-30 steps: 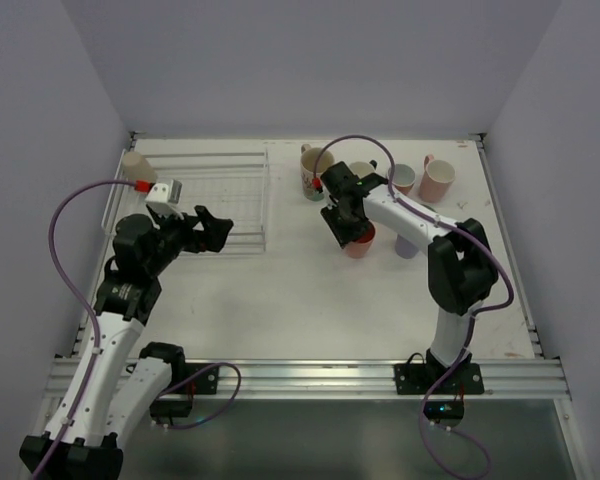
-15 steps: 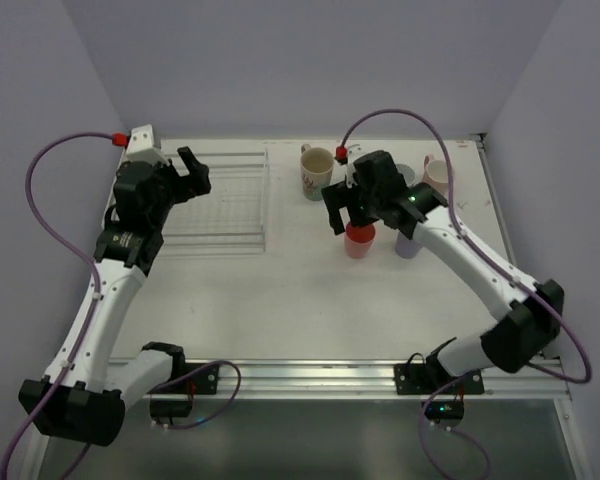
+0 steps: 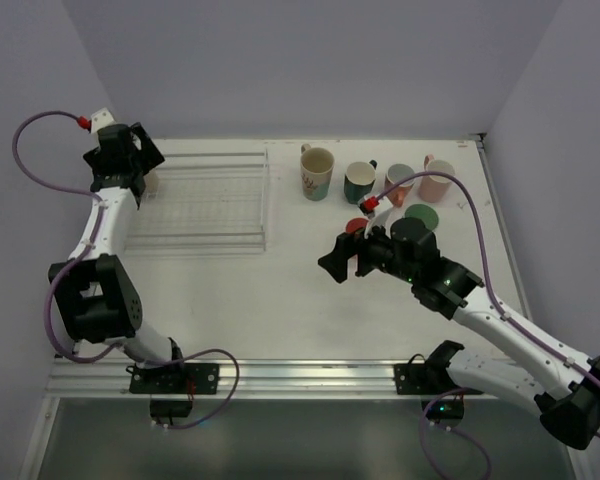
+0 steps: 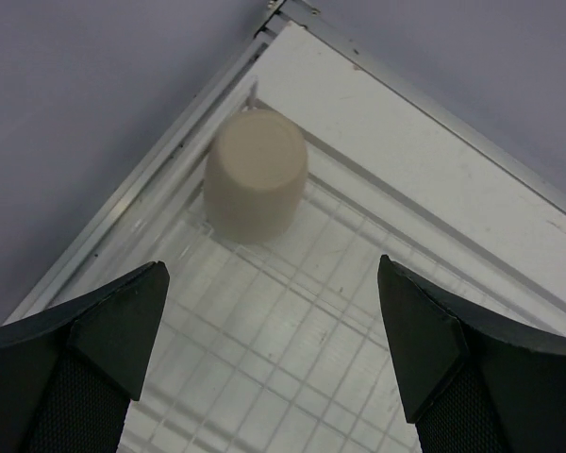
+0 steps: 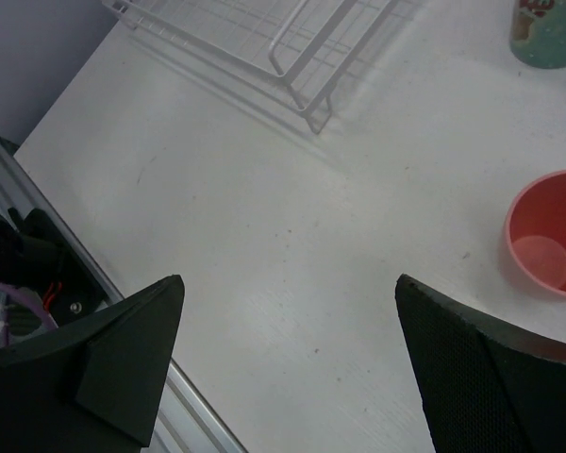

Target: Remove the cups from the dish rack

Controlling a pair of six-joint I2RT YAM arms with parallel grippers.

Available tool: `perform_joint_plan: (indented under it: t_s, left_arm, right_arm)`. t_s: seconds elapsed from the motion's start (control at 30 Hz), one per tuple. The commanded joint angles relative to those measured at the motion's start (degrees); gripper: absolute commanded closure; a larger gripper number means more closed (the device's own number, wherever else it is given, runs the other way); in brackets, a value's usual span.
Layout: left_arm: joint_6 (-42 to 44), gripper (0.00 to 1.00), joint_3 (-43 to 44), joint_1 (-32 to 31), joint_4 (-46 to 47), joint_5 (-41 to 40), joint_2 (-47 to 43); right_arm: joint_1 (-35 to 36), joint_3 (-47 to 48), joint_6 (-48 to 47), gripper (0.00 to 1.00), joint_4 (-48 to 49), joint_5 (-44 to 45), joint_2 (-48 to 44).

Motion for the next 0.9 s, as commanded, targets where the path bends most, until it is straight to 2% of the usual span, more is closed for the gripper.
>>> perform_joint_plan:
  t_s: [0.0, 0.33, 0.4, 0.6, 0.7, 0.87]
  left_arm:
    - [-0.99, 0.00, 3.70, 2.67, 4.76, 0.04, 3.24]
    - [-0.20, 0.00, 8.62, 3.20, 8.37, -0.31, 15.19]
    - [0.67, 0.04, 11.59, 3.29, 8.89, -0.75, 17.73]
    - [2.44, 0.13, 13.10, 3.55, 9.77, -1.89, 20.30]
    - [3.32, 0.21, 13.28, 3.64, 9.78, -2.33, 21.09]
    - [4.19, 0.19, 12.23, 3.90, 9.78, -4.00, 22.32]
  right_arm:
    - [0.36, -1.21, 2.11, 0.04, 8.09, -3.01, -1.66]
    - [0.63, -2.88, 3.34, 0.06, 11.07, -6.61, 0.18]
    - [0.63, -2.36, 3.43, 0.06, 11.08, -8.54, 1.75]
    - [0.72, -1.39, 3.60, 0.06, 10.99, -8.46, 3.61]
    - [0.72, -0.86, 3.60, 0.06, 10.99, -8.11, 4.66]
    - [0.80, -0.33, 3.52, 0.07, 10.64, -7.06, 5.02]
